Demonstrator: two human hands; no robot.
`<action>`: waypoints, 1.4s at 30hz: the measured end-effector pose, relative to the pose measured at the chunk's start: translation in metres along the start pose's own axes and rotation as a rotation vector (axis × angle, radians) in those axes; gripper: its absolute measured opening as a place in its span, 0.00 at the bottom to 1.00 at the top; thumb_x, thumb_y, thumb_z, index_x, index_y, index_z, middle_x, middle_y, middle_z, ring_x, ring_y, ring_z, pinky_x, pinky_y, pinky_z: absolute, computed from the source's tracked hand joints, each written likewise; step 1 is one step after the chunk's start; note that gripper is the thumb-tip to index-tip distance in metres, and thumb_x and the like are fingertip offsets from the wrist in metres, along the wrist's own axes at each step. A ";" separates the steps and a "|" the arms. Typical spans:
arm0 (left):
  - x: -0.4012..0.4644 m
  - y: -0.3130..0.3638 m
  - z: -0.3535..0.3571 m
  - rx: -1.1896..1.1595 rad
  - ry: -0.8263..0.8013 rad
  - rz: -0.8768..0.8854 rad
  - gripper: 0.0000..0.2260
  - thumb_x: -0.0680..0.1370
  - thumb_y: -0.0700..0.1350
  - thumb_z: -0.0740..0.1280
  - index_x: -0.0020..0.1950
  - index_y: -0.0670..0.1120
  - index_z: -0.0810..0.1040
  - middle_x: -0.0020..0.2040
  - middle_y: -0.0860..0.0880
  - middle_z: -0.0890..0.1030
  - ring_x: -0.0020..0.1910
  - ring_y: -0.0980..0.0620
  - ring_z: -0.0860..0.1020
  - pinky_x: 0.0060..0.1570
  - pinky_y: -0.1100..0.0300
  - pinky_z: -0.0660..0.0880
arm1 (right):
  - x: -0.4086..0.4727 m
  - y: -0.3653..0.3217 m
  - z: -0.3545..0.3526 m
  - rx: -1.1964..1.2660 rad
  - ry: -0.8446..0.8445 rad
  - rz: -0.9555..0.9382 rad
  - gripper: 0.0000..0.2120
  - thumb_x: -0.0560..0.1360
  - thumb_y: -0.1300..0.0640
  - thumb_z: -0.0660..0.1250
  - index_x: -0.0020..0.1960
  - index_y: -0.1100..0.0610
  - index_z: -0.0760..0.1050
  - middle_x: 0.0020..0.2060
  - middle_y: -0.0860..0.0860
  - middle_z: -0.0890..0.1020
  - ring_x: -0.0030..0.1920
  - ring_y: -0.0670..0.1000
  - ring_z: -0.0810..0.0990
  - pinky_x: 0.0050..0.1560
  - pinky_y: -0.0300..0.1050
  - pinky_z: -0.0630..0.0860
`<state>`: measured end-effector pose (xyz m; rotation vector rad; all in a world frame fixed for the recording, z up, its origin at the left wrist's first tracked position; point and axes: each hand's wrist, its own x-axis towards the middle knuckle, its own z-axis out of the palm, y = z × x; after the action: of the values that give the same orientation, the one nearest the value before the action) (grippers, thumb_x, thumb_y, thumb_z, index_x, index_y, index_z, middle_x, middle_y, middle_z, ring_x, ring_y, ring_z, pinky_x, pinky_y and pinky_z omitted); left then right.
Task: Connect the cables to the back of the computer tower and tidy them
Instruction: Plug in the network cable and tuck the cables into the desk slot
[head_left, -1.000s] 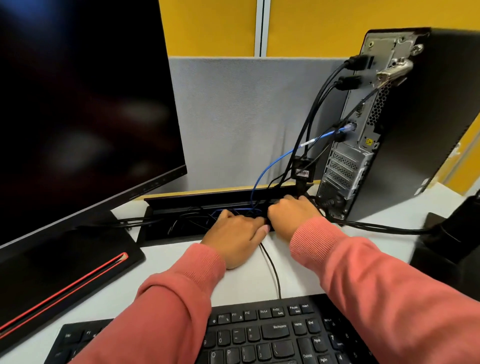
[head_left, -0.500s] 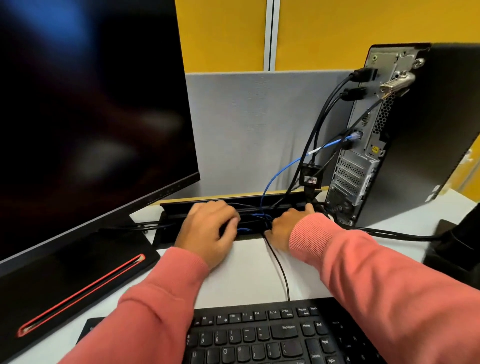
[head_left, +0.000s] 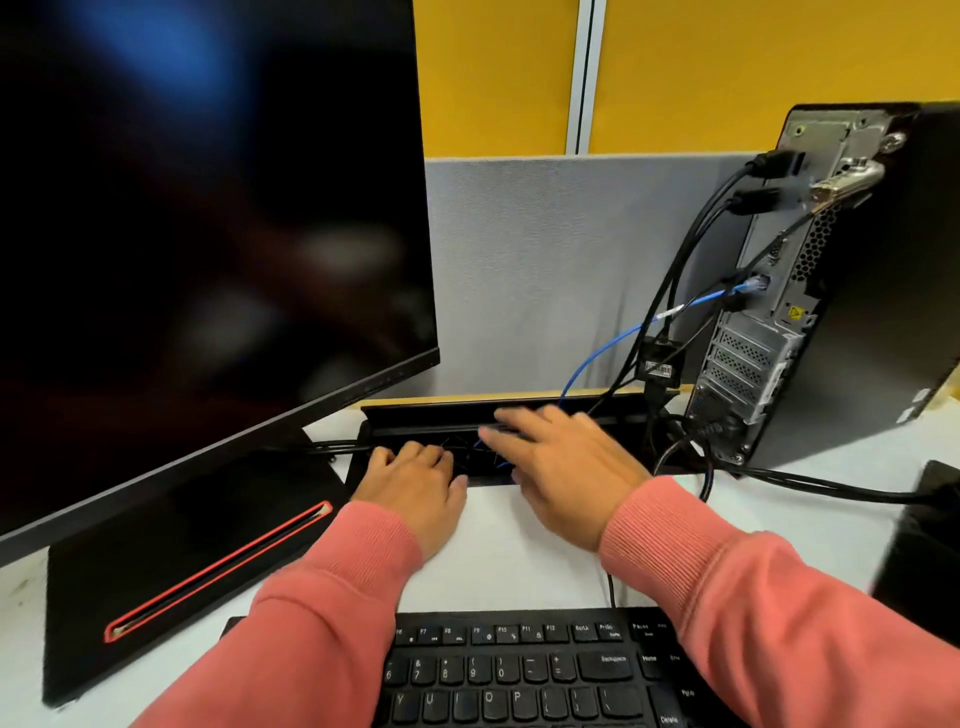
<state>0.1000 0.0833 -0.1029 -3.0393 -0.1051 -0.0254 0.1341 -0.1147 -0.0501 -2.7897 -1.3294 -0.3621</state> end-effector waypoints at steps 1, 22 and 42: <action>0.000 0.000 0.001 0.007 -0.001 -0.011 0.26 0.85 0.57 0.44 0.76 0.51 0.71 0.75 0.52 0.69 0.72 0.50 0.64 0.68 0.48 0.61 | 0.001 0.000 0.008 -0.013 -0.101 0.012 0.24 0.82 0.50 0.55 0.78 0.47 0.60 0.76 0.47 0.65 0.69 0.54 0.68 0.63 0.54 0.68; -0.003 -0.008 -0.013 -0.182 0.244 -0.011 0.16 0.85 0.46 0.60 0.71 0.55 0.78 0.51 0.52 0.69 0.51 0.51 0.69 0.51 0.57 0.68 | 0.034 0.012 0.019 -0.029 -0.365 0.219 0.19 0.78 0.64 0.57 0.66 0.56 0.76 0.60 0.53 0.72 0.60 0.58 0.73 0.59 0.51 0.70; -0.002 -0.004 -0.012 -0.209 0.066 -0.071 0.14 0.87 0.52 0.48 0.60 0.51 0.72 0.51 0.49 0.81 0.48 0.47 0.74 0.58 0.51 0.66 | 0.038 0.016 0.015 0.001 -0.292 0.277 0.09 0.76 0.62 0.57 0.51 0.52 0.72 0.48 0.49 0.77 0.51 0.53 0.68 0.54 0.52 0.62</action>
<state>0.0971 0.0858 -0.0904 -3.2373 -0.2185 -0.1513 0.1723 -0.0940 -0.0552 -3.0569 -0.9533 0.0585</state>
